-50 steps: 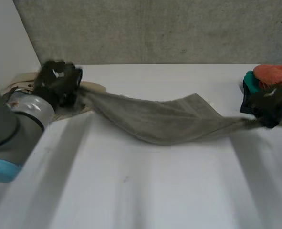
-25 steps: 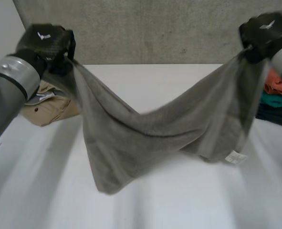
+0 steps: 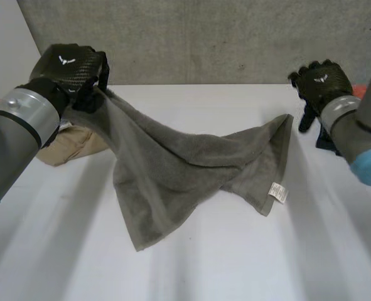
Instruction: Fold the laundry.
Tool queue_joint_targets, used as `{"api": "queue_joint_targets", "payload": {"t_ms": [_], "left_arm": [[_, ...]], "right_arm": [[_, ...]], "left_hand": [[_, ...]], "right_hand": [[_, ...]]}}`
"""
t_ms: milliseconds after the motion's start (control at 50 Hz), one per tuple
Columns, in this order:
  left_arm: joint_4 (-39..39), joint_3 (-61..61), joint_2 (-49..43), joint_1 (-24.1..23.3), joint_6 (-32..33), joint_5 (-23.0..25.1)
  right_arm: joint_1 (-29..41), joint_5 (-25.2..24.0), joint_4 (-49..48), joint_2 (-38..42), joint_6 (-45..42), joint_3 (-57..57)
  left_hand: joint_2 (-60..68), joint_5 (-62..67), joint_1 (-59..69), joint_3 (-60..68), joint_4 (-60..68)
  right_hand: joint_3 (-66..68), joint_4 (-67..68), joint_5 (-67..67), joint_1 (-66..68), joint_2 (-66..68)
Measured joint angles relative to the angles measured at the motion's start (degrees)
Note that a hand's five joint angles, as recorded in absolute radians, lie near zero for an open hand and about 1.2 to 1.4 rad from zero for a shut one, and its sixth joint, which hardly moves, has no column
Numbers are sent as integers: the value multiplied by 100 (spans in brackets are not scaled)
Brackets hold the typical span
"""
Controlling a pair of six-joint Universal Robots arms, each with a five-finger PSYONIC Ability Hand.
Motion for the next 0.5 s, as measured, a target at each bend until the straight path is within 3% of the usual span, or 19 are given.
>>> {"api": "queue_joint_targets", "payload": {"t_ms": [80, 200, 320, 360, 420, 440, 500], "left_arm": [[-15, 70, 145, -71, -82, -3], [-22, 172, 302, -209, -195, -3], [-50, 459, 456, -410, -280, -5], [-105, 596, 523, -488, -287, 1], [-163, 693, 588, -542, -283, 8], [-219, 778, 666, -587, -279, 14], [-260, 855, 748, -615, -280, 23]], "right_arm": [[-56, -115, 1484, -589, 33, 511], [-65, -306, 2152, -933, 454, 1127], [-68, -477, 1343, -938, 1077, 1509], [-105, -563, 687, -768, 1122, 1452], [-136, -685, 238, -577, 1011, 1319], [-174, -945, -229, -229, 690, 1047], [-191, -1269, -331, 201, 213, 663]], "left_hand": [[0, 0, 0, 0, 0], [0, 0, 0, 0, 0], [0, 0, 0, 0, 0], [0, 0, 0, 0, 0], [0, 0, 0, 0, 0], [0, 0, 0, 0, 0], [0, 0, 0, 0, 0]], "right_hand": [[0, 0, 0, 0, 0], [0, 0, -1, 0, 0], [0, 0, -1, 0, 0], [0, 0, -2, 0, 0], [0, 0, -2, 0, 0], [0, 0, -1, 0, 0], [0, 0, -2, 0, 0]]}}
